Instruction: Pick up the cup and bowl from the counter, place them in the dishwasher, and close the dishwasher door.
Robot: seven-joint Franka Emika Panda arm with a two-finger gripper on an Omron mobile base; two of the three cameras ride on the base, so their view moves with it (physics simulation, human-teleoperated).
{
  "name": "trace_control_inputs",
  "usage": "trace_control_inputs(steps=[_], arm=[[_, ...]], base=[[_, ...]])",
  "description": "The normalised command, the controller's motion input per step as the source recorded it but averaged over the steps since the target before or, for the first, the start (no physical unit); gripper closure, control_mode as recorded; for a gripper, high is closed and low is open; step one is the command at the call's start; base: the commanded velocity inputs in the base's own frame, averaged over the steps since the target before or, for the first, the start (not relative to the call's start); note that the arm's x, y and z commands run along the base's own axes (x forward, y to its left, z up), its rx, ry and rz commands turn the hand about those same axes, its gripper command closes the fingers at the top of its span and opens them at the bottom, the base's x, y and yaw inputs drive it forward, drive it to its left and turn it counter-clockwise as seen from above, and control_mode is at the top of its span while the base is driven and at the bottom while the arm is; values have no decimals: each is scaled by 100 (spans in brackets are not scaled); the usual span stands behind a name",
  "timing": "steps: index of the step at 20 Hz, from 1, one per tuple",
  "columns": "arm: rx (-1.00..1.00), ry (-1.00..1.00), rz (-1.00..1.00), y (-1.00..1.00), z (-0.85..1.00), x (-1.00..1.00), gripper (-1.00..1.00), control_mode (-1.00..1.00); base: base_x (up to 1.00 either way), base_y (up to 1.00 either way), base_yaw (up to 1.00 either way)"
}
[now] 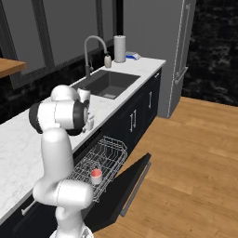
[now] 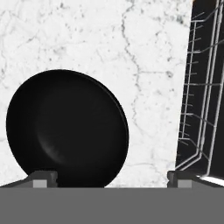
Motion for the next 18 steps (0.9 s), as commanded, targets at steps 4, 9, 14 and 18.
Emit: trace_control_inputs(steps=[4,9,14,18], arm=[[0,0,0,2,-29,11,-100,-100],[0,0,0,0,-32,1,-100,-100],[0,0,0,4,-27,0,100,-100],[0,-3,0,6,-8,0,100,-100]], base=[[0,0,0],[0,0,0],[0,0,0],[0,0,0]])
